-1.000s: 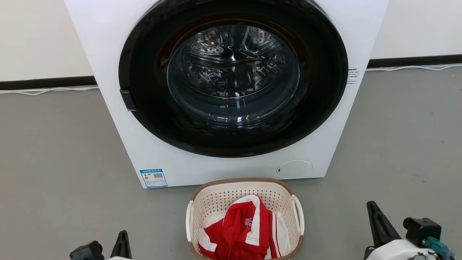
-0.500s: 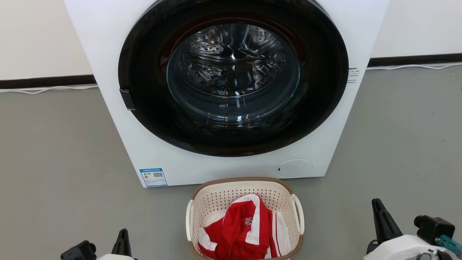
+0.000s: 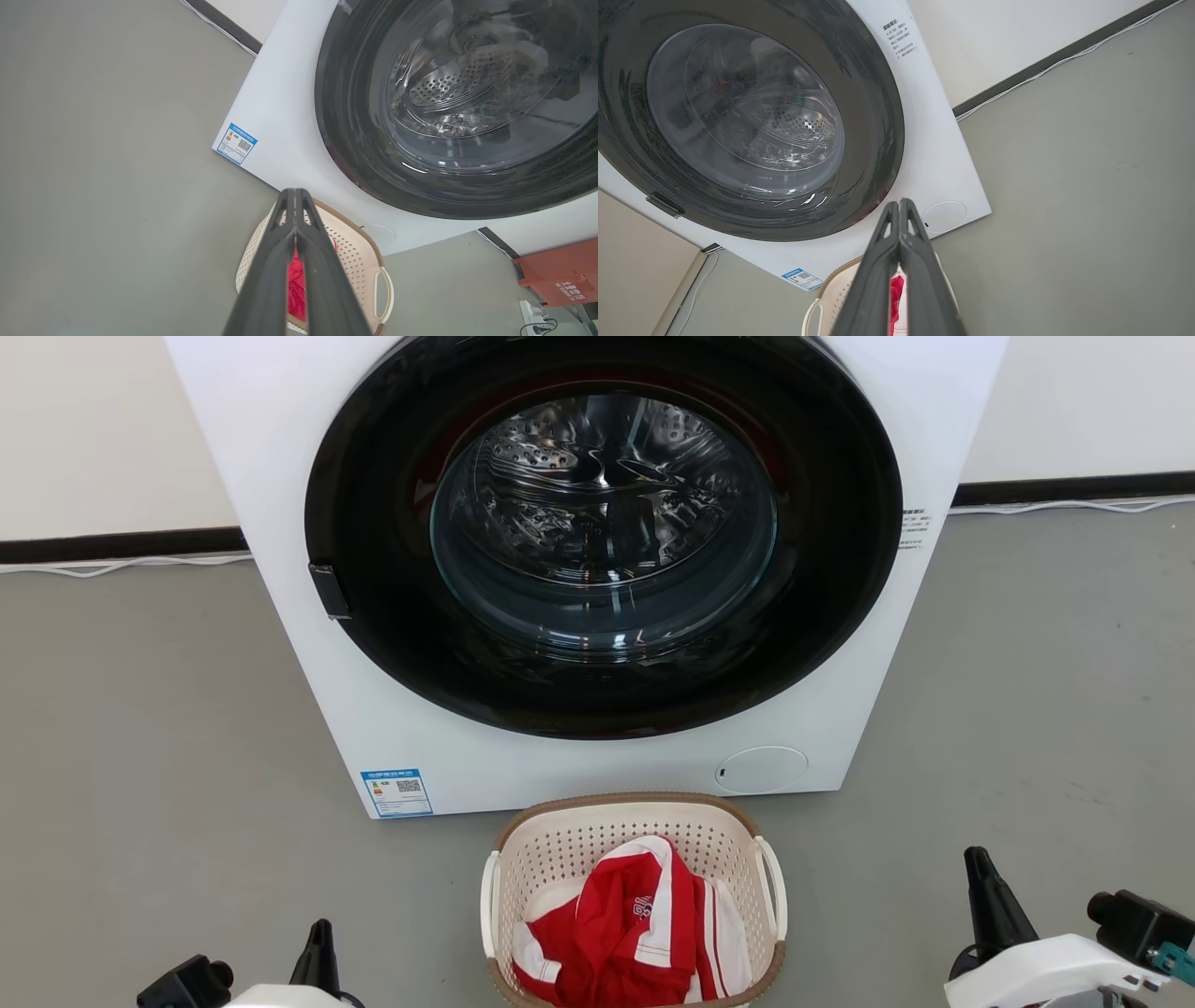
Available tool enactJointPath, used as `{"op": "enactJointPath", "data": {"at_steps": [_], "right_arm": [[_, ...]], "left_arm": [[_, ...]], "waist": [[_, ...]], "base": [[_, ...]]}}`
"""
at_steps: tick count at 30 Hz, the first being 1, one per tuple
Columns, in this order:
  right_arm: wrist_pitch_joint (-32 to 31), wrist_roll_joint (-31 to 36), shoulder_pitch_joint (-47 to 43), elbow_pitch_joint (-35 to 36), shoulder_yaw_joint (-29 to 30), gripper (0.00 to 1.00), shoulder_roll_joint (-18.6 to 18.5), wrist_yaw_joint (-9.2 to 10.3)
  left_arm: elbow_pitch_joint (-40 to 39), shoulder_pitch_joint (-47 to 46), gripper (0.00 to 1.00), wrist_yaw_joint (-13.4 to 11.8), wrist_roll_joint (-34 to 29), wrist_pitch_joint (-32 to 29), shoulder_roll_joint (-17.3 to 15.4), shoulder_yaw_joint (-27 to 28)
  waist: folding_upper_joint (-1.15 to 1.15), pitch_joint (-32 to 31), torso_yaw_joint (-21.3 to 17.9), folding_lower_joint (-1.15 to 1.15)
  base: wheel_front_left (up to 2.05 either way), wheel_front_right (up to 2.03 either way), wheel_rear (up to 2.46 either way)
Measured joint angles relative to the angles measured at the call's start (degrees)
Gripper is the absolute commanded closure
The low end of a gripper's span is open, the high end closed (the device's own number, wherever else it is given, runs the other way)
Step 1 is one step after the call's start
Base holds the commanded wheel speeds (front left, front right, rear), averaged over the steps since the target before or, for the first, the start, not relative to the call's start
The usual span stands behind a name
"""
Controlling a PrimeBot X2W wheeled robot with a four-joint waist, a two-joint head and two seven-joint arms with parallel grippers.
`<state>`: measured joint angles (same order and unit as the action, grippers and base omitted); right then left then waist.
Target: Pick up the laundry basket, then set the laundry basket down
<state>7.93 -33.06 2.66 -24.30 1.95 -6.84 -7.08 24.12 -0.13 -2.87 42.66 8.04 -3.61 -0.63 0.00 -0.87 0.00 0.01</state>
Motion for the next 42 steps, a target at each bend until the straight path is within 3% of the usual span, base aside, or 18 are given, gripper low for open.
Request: {"op": "enactJointPath", "data": {"at_steps": [42], "right_arm": [[-6.9,-28.1,0.1,4.0,3.0,1.0,2.0,0.01]], "left_arm": [[-3.9,-1.3,1.0,4.5,23.5,-7.0,0.4,2.5]], "waist": [[0.0,0.5,0.0,-0.01]], "base": [[0.0,0.0,0.0]]}}
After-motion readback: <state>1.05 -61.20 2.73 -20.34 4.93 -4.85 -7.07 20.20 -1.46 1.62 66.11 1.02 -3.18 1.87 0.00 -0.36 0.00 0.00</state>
